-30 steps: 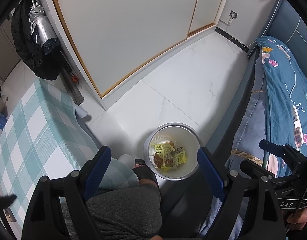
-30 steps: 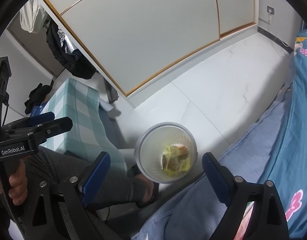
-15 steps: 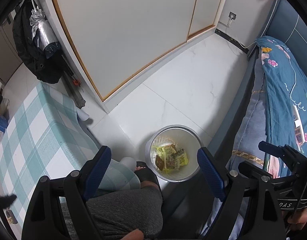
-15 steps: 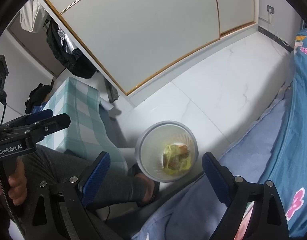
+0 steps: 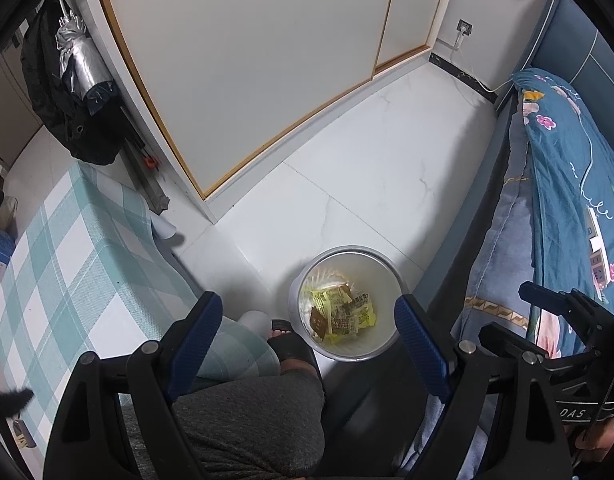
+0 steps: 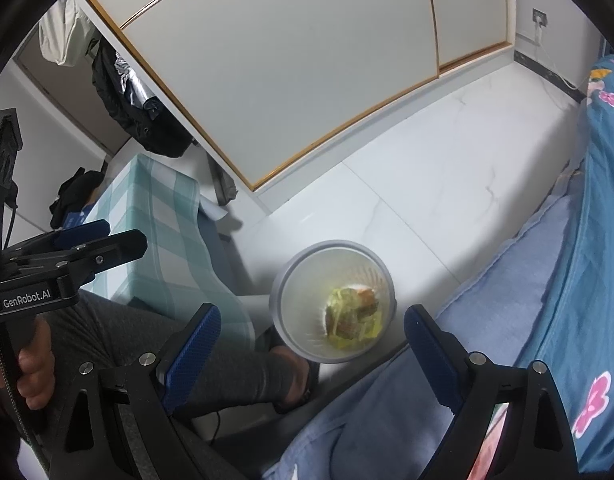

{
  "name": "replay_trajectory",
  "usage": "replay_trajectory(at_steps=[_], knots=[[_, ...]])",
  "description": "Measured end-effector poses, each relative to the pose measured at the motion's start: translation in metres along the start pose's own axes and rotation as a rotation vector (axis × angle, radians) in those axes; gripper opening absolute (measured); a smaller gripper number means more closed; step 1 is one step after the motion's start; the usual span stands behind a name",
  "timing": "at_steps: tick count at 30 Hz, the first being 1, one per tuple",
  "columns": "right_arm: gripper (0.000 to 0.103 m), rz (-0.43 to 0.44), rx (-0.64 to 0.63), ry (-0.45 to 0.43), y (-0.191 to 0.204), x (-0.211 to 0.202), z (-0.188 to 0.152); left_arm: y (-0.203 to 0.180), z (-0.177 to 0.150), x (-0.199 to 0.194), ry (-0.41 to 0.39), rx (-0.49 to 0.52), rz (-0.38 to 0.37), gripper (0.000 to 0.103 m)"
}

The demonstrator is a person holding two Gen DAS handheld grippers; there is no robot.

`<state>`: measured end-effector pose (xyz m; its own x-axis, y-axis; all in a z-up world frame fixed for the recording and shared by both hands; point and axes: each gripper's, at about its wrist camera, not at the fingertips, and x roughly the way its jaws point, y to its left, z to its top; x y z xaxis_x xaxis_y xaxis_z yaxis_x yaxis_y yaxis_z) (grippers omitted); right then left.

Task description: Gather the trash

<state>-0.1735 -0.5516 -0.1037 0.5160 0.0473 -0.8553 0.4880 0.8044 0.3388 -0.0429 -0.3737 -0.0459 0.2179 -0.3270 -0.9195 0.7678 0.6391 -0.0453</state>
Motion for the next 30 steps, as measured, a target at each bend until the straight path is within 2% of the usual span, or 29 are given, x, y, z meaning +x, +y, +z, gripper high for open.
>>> replay_trajectory(at_steps=[30], knots=[[0.094, 0.001, -0.003, -0.004, 0.0009, -0.0048, 0.0003, 0.0015, -0.0003, -0.0024, -0.013, -0.010, 0.010, 0.086]])
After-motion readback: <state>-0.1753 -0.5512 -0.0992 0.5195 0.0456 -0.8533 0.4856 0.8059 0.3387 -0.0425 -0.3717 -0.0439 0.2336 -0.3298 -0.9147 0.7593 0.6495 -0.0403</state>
